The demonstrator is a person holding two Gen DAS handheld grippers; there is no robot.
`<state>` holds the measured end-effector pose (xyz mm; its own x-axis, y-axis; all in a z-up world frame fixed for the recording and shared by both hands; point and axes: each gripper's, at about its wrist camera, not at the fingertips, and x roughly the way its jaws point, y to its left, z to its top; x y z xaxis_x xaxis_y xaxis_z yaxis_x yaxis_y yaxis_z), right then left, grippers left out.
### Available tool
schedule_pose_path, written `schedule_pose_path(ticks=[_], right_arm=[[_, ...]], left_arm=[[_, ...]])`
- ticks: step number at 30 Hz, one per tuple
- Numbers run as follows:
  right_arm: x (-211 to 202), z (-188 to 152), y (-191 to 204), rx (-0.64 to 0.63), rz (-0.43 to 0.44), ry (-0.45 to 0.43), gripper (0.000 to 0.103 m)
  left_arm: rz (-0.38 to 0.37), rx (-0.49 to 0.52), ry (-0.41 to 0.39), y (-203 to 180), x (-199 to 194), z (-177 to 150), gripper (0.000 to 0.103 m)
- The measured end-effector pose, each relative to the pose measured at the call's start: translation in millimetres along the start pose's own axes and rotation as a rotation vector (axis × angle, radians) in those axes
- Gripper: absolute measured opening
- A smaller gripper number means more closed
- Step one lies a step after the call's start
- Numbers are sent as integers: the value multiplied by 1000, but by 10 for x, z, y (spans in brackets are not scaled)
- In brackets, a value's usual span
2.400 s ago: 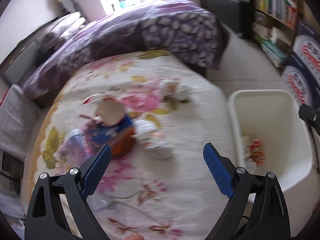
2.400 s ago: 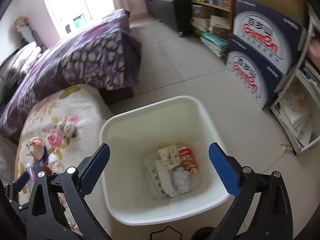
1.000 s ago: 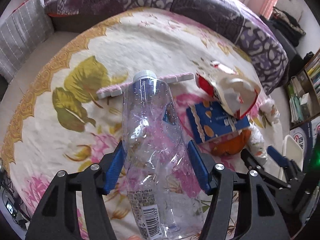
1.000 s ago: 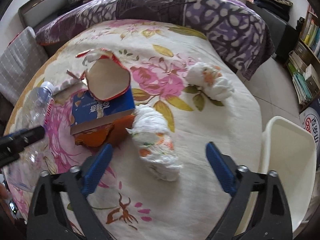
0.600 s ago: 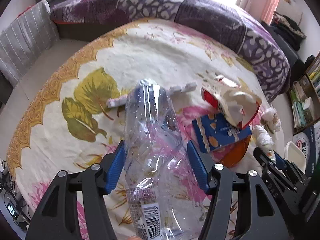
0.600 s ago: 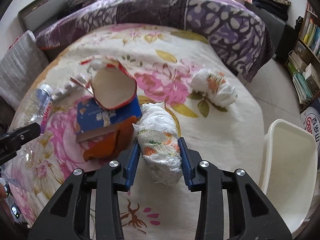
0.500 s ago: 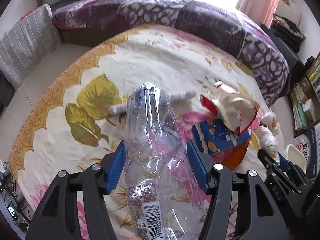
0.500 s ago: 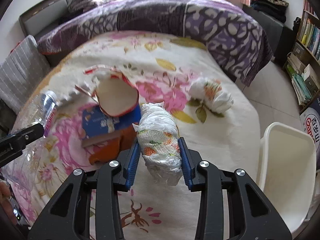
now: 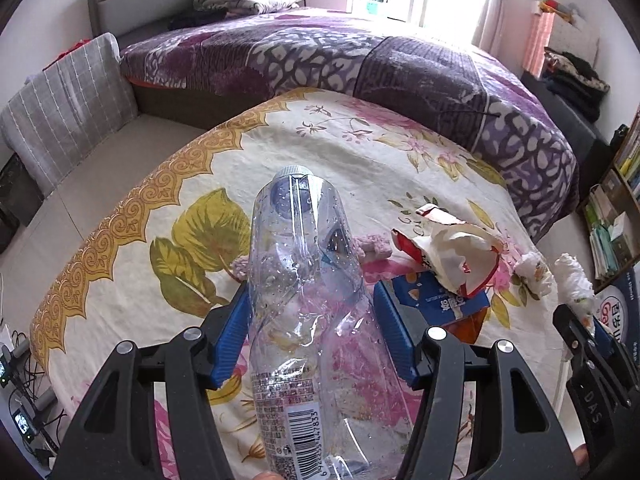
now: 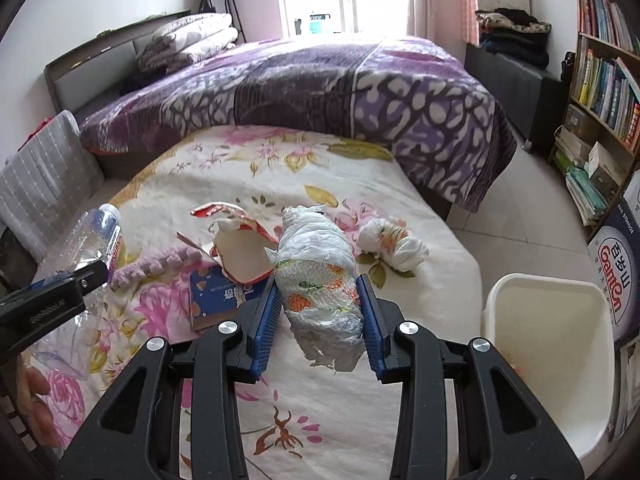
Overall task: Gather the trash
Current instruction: 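Carry the wrapped bundle over the white bin and release it with the right tool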
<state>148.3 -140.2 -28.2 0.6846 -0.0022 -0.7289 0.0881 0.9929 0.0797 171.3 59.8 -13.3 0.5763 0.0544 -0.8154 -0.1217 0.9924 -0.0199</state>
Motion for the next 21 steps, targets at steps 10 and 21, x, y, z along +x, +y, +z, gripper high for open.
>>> schedule_pose_path(ticks=[10,21], right_arm=[[-213,-5,-234,43,-23,-34,36],[-419,-41,-621,112,-72,-53,36]], left_arm=[[-23,24,-34,-269,-184,-3,60],[-60,91,-63,-723,-369,-94,60]])
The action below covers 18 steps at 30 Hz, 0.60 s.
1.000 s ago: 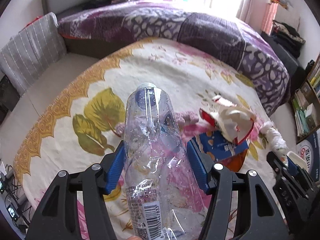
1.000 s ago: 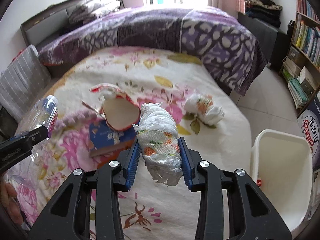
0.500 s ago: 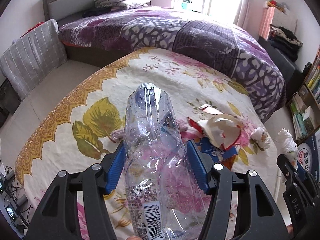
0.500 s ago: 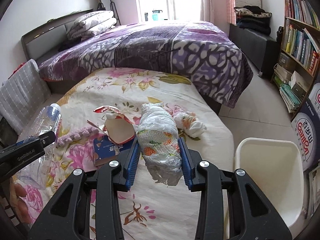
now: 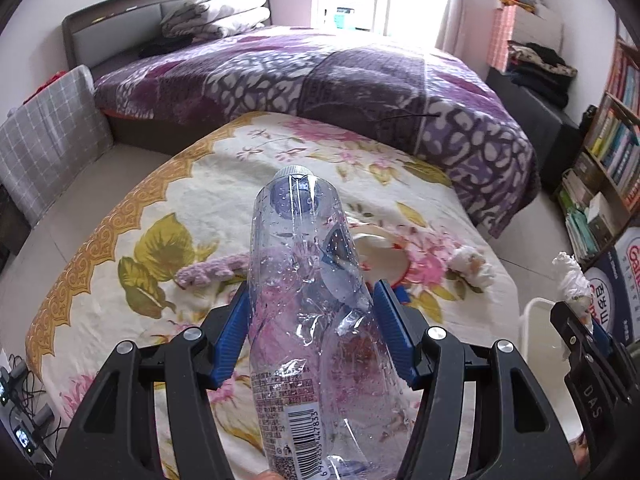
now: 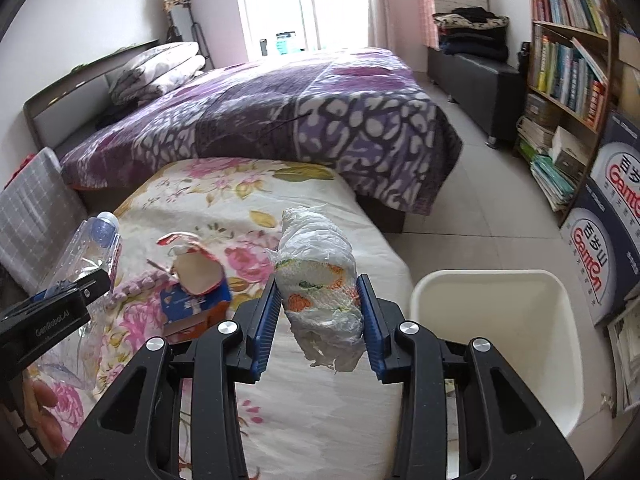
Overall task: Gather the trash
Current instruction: 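Carry the wrapped bundle over the white bin and release it with the right tool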
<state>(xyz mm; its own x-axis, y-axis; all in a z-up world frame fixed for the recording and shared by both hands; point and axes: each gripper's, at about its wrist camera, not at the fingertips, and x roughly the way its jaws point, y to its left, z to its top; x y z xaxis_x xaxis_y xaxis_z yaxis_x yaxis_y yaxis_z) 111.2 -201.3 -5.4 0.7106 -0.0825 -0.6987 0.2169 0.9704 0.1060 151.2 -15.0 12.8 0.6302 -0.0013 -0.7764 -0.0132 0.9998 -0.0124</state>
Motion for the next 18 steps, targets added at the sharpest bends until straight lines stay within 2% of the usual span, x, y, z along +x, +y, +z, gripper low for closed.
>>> schedule_pose_path(ticks=[18], right_arm=[[-133,-19,-781,155,-113,16,37]], left_arm=[[-80,113,-2,-791,-75,-112,60]])
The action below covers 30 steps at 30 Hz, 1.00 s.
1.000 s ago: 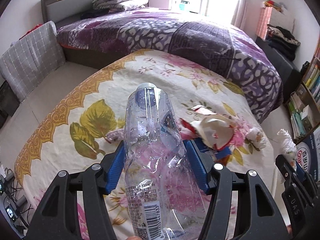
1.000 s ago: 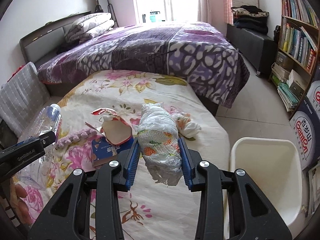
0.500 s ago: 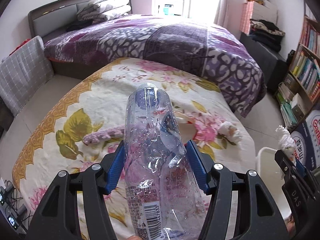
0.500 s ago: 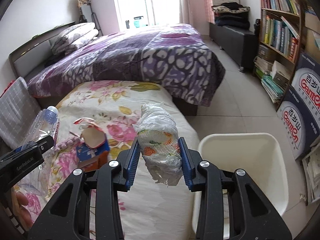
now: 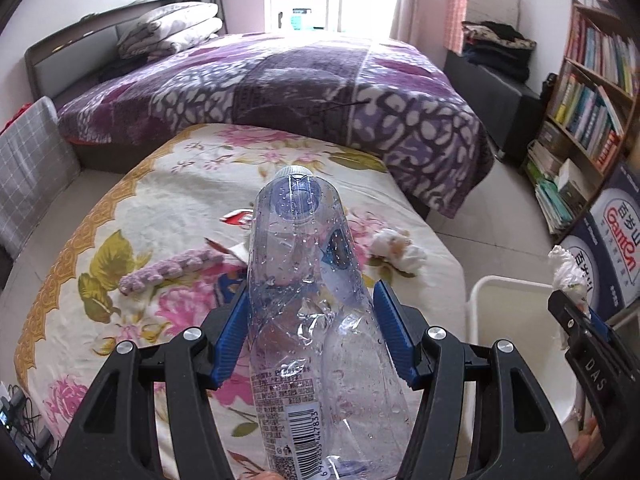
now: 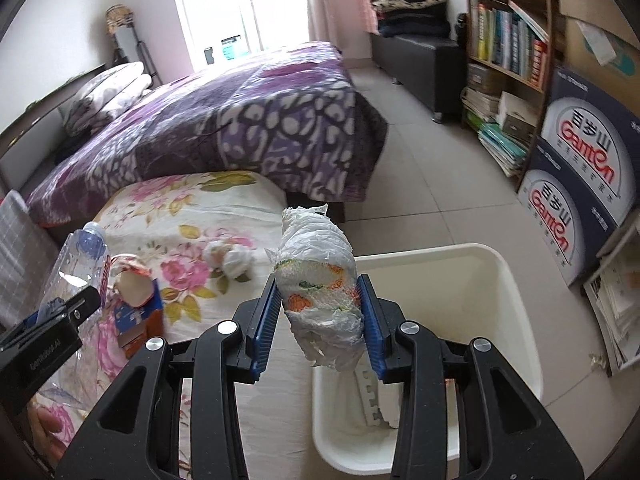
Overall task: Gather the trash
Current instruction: 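Carry the wrapped bundle over the white bin and release it with the right tool, then lower the plastic bottle into the bin and open the left tool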
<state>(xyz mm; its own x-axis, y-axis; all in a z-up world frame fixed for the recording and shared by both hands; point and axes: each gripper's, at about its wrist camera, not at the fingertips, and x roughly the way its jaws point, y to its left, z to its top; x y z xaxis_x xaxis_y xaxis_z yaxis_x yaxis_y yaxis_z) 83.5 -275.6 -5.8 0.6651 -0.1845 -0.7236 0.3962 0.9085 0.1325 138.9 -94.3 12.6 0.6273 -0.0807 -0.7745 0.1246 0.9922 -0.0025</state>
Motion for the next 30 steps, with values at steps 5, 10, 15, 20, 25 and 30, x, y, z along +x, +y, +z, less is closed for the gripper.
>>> schedule_pose_path(ticks=[5,10,15,20,25,30], right_arm=[[-5,11,-230,51,-33,11,38],[-38,19,-489,113,-65,14,49],[-134,32,-732,165,-87,-16,65],[-230,25,-1041,230,-108,-30,70],[-254,-2,-1329,306,-151,-14,74],[-285,-51,-1698,426,-165,5,75]], left_arm=[[-22,25,11,-198,25,-18,60],[-53,51,24,-420,45,-37,60],[-78,97,34,-693,58,-96,60],[-112,128,53,-950,55,-156,60],[-162,157,59,-1217,9,-189,60],[-212,194,81,-1470,18,-241,60]])
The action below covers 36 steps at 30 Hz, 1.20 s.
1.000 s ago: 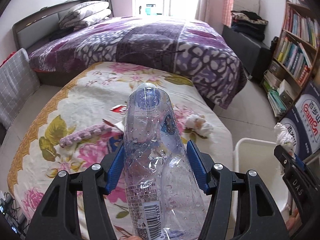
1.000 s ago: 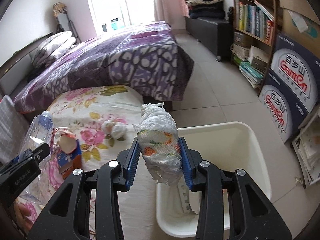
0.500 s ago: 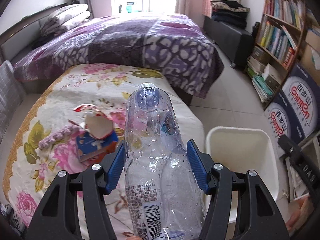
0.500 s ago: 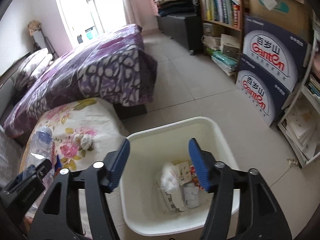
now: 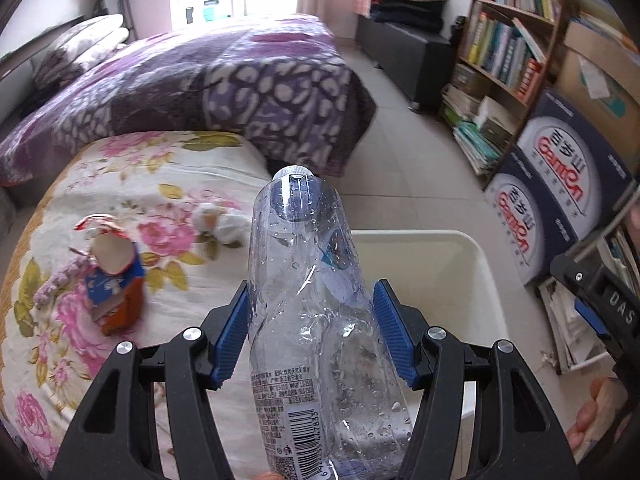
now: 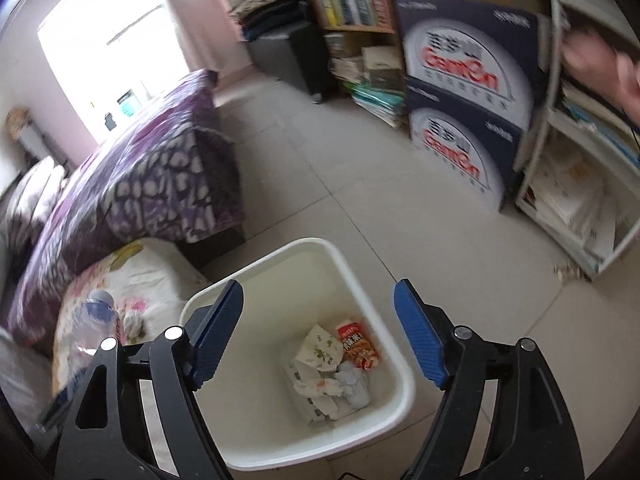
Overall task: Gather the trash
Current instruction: 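Lower the plastic bottle into the bin and open the left tool, then grasp the red noodle cup with the left tool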
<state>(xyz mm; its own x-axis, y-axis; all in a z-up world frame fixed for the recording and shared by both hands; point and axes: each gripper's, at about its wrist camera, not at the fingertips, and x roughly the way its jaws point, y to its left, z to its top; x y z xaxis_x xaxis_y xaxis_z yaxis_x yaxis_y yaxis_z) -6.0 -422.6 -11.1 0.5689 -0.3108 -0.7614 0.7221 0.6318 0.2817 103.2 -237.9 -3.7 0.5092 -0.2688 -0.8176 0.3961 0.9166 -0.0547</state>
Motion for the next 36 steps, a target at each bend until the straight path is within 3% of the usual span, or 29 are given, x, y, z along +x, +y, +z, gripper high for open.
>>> schedule_pose_path(ticks=[9,11,18,29,36], right_arm=[[-28,60,-359,88,-19,-1,77],[-25,66,-378,88,-21,1,78],[-21,66,-404,94,-18,6,84],[-16,-5,-106,-2,-34,-5,89],[42,-105,254,-122,-52,9,91]], left_arm=[[-121,22,73,-260,179,-39,61],[-146,16,75,-269,188,-32,72],[-176,21,63,-317,163,-22,79],[-86,13,58,-77,112,-36,80],[39,-3,61,279,131,-114,84]])
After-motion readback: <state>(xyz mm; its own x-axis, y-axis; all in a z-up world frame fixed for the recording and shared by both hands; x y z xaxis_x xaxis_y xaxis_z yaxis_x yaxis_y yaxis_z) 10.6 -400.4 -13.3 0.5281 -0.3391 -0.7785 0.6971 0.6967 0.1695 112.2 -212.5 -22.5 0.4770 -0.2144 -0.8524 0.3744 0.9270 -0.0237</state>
